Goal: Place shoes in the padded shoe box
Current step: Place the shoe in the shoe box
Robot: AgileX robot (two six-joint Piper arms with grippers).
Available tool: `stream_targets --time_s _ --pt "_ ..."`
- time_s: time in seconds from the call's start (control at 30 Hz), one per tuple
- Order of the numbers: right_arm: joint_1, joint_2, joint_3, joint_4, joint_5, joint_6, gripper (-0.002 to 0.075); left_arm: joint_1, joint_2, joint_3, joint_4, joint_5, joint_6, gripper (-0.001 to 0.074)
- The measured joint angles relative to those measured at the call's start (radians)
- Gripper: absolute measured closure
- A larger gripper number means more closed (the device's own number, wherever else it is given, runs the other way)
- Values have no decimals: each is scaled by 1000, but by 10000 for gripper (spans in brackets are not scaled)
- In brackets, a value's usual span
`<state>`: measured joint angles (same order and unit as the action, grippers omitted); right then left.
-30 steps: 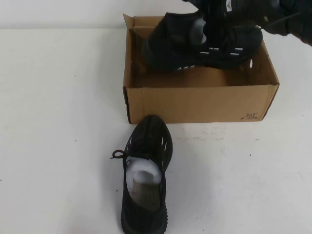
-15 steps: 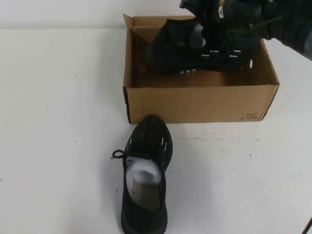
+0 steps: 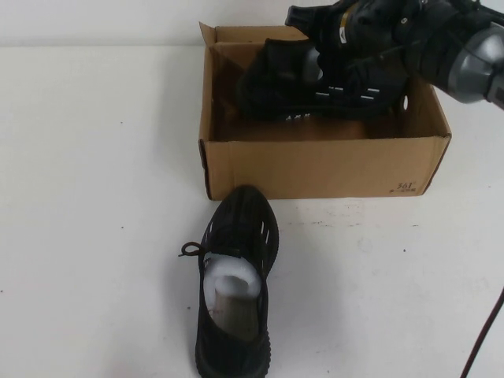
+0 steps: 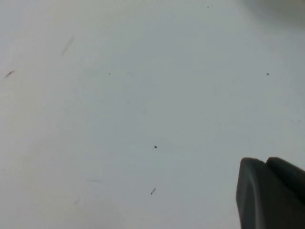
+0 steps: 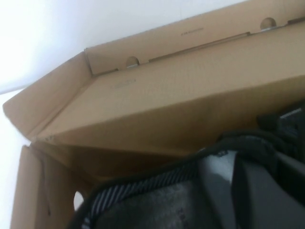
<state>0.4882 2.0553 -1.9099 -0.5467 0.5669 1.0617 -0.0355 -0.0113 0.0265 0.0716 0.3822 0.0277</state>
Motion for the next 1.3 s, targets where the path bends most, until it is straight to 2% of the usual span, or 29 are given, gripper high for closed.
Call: stream_targets --time_s 0.53,1.3 --pt "-23 116 -92 -4 -40 5 718 0 0 0 0 0 0 738" --pt "-31 160 -98 4 -72 -148 718 0 0 0 0 0 0 738"
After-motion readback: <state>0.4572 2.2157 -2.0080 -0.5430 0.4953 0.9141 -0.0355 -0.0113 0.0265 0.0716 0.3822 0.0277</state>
